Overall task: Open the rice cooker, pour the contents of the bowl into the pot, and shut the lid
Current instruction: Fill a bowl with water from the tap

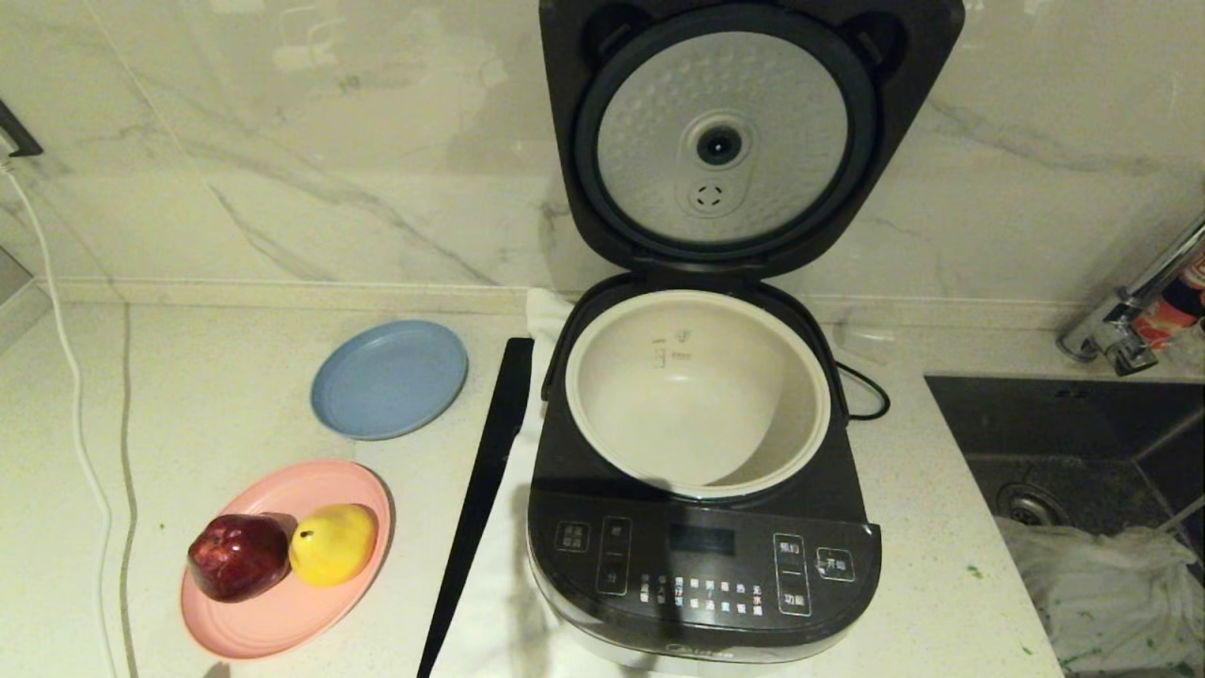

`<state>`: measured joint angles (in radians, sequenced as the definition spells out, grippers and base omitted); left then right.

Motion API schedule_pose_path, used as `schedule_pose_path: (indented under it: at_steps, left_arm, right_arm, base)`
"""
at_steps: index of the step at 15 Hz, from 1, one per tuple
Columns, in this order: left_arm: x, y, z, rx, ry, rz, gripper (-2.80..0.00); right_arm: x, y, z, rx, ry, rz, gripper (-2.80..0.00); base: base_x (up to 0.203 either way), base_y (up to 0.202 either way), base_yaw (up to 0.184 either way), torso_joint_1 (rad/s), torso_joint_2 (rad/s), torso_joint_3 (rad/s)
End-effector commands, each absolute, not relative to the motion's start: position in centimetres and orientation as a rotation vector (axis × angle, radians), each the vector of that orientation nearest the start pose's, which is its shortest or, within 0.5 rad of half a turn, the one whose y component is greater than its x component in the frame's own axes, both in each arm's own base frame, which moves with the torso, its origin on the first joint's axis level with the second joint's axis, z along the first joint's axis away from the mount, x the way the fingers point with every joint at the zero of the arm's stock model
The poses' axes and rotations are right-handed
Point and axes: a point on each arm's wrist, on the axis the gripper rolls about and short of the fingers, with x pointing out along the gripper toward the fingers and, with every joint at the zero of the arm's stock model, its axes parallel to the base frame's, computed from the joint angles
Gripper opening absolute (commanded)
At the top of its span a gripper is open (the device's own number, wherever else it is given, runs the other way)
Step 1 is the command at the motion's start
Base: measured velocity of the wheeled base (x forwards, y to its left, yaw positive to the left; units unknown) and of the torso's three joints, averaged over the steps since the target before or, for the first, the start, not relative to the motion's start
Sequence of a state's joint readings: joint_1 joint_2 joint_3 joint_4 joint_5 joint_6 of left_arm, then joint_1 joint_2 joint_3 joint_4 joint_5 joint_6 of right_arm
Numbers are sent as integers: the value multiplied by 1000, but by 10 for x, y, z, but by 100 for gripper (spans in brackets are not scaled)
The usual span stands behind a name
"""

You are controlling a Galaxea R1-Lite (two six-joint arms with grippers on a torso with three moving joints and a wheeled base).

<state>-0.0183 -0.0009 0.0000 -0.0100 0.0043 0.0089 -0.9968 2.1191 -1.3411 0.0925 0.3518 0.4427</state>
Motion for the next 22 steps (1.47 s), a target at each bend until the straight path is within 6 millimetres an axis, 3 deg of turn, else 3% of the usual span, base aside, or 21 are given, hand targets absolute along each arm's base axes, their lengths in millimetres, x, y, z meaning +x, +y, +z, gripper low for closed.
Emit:
schedule_pose_path:
  at_steps: [1, 12, 22]
  left_arm:
    - [-23, 1, 76, 9, -9, -14, -280]
    - [-23, 1, 76, 9, -9, -14, -280]
    - [-23, 1, 76, 9, -9, -14, -280]
  right_arm:
    - [230, -341, 105, 995, 555, -747, -280]
    - [243, -367, 100, 1078, 549, -734, -280]
    - [252, -364, 105, 1068, 546, -704, -280]
  base:
    - [0, 0, 0, 0, 0, 0]
    - [0, 0, 0, 0, 0, 0]
    - [0, 0, 0, 0, 0, 0]
